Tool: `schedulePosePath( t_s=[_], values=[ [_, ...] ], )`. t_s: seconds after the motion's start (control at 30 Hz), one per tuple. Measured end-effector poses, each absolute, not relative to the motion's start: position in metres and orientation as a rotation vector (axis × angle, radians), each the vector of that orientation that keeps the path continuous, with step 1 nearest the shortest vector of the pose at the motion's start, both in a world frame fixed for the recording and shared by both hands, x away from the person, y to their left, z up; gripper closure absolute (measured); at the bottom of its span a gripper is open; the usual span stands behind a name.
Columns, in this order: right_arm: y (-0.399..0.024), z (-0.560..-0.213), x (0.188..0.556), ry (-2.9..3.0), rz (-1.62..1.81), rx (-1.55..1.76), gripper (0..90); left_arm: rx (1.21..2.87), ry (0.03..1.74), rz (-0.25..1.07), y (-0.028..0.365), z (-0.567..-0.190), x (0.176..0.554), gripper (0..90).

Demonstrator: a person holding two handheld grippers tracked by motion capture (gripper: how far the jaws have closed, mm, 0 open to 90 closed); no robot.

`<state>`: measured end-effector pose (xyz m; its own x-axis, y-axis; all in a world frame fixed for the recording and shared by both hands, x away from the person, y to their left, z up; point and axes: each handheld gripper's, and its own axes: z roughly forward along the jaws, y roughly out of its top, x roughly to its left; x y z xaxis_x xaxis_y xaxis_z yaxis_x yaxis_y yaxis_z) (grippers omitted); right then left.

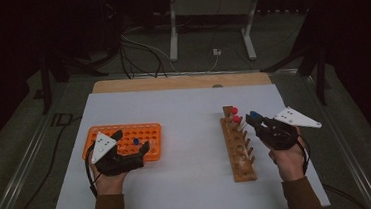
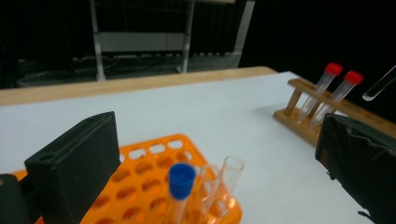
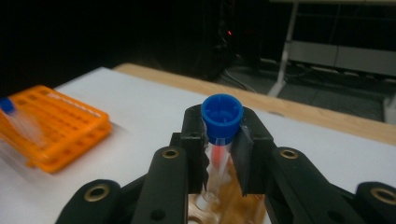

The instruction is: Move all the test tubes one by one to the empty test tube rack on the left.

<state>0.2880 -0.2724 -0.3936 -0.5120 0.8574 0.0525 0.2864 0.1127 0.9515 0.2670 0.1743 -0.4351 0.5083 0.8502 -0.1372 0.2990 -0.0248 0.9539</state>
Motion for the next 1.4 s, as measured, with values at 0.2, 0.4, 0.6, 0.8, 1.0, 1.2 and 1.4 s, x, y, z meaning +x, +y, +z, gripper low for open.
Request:
schedulePosePath(
  t_s=[0.2,0.4,0.6,0.8,1.0,1.2,1.4],
  values=[
    [-0.262,-0.384,0.280,1.893,1.447,1.051,76.3,1.608,0.963,0.572,0.159,-0.427,0.264,1.0],
    [-0.250,-0.385,0.277,1.959,1.494,1.031,76.4,1.657,0.882,0.530,0.131,-0.423,0.262,3.1],
    [-0.234,-0.389,0.275,2.054,1.515,0.990,76.3,1.757,0.817,0.464,0.096,-0.425,0.259,7.6],
    [-0.218,-0.393,0.271,2.130,1.512,0.951,76.3,1.822,0.735,0.422,0.064,-0.424,0.256,16.0],
    [-0.209,-0.395,0.270,2.183,1.534,0.936,76.3,1.892,0.673,0.421,0.031,-0.426,0.257,23.9],
    [-0.203,-0.400,0.270,2.231,1.532,0.938,76.3,1.905,0.640,0.403,0.011,-0.430,0.259,47.8],
    [-0.198,-0.403,0.270,2.260,1.534,0.922,76.3,1.906,0.629,0.372,0.008,-0.431,0.262,66.3]
  ],
)
